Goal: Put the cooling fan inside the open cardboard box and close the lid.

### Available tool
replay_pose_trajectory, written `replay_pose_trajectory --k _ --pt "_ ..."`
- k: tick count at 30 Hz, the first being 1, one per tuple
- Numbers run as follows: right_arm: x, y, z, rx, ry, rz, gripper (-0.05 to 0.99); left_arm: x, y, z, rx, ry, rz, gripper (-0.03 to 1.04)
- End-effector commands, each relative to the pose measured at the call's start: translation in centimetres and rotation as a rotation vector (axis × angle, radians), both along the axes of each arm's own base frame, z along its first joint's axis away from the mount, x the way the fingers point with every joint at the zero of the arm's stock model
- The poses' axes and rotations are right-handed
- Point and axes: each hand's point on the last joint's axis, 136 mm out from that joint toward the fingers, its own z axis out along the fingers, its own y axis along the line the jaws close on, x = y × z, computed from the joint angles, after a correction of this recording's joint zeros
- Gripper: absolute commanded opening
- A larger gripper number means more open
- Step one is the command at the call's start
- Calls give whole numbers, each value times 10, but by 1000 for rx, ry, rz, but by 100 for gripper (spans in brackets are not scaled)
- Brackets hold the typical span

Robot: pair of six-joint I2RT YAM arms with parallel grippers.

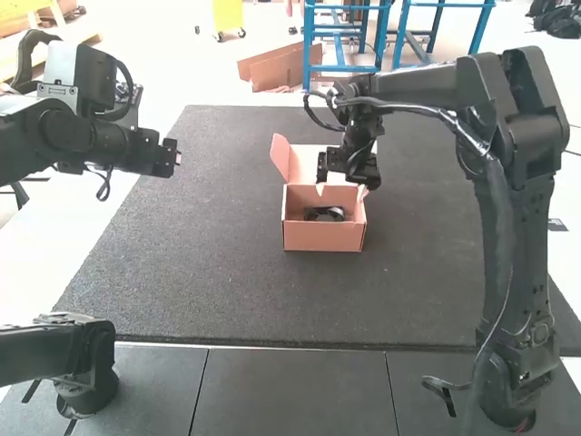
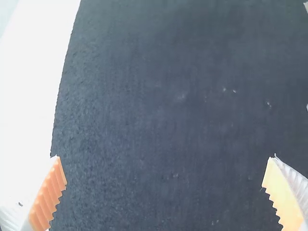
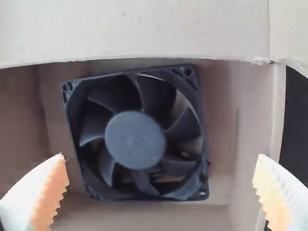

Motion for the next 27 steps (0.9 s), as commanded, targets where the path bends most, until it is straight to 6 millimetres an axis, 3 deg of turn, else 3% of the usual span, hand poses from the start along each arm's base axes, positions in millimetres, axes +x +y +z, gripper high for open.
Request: replay_pose_trajectory --k 1,5,11,17,24,27 --pt "17 10 60 149 -90 24 91 9 0 6 3 -19 2 97" --pt "28 0 109 209 -210 60 90 22 -3 -1 4 -7 -1 97" --pt "27 -52 130 130 -323 74 90 47 -15 -11 5 1 -27 97" --pt "23 -86 130 90 -445 41 90 75 -46 -19 7 14 -92 97" --pt "27 -87 121 95 -551 70 90 108 -71 -32 -2 34 -124 97" --pt "38 -81 127 20 -664 241 90 124 -76 -39 -3 40 -121 97"
